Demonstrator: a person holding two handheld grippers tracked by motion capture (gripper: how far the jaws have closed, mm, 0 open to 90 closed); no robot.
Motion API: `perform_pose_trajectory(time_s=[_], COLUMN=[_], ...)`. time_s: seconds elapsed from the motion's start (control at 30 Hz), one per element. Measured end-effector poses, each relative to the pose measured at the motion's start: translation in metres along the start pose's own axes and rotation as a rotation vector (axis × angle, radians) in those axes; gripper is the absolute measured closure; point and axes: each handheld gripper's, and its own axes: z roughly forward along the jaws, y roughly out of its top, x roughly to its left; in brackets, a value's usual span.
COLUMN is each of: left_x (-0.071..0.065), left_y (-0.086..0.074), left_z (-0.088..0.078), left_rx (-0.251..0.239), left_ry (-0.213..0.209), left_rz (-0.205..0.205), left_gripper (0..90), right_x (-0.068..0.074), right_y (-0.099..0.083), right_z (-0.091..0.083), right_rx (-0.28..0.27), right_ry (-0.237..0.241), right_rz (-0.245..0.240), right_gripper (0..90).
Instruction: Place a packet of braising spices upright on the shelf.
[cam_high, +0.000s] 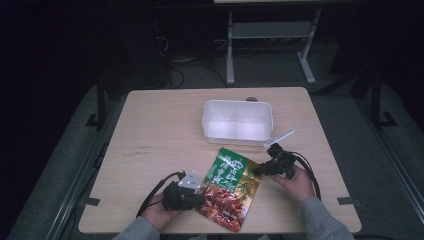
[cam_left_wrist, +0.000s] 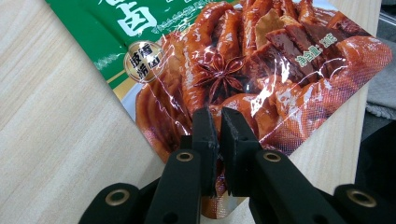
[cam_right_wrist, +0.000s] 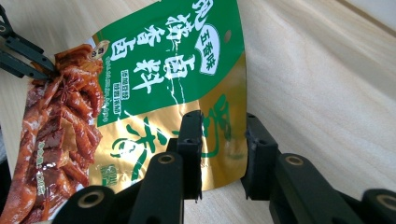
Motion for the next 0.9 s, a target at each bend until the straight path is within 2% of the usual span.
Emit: perform_pose_trajectory(time_s=[0.1,0.23,0.33,0.5,0.7,0.9], left_x=[0.000,0.000,0.000,0.000,0.000,0.000], left_y=[0.000,0.000,0.000,0.000,0.000,0.000], left_z=[0.000,0.000,0.000,0.000,0.000,0.000], left_rx=[0.003,0.005,0.005,0.005,0.004,-0.001], left_ry=[-0.001,-0.002,-0.001,0.001,0.001,0.004], left_rz=[-0.001,0.000,0.000,0.000,0.000,-0.001], left_gripper=[84.2,84.1,84.1,84.0,83.9,83.1], right_x=[0.001,0.004,0.005,0.005,0.002,0.003], right_y=[0.000,0.001,0.001,0.002,0.002,0.001], right_z=[-0.002,-0.003,-0.001,0.007,0.011,0.012], right_rx=[-0.008,-0.011,-0.001,0.034,0.042,0.044], right_ry=[0.021,0.037,0.036,-0.006,-0.012,-0.019], right_rz=[0.002,-0.020,-0.020,-0.014,0.004,0.001], right_gripper=[75.3,77.2,77.3,77.6,80.6,87.6])
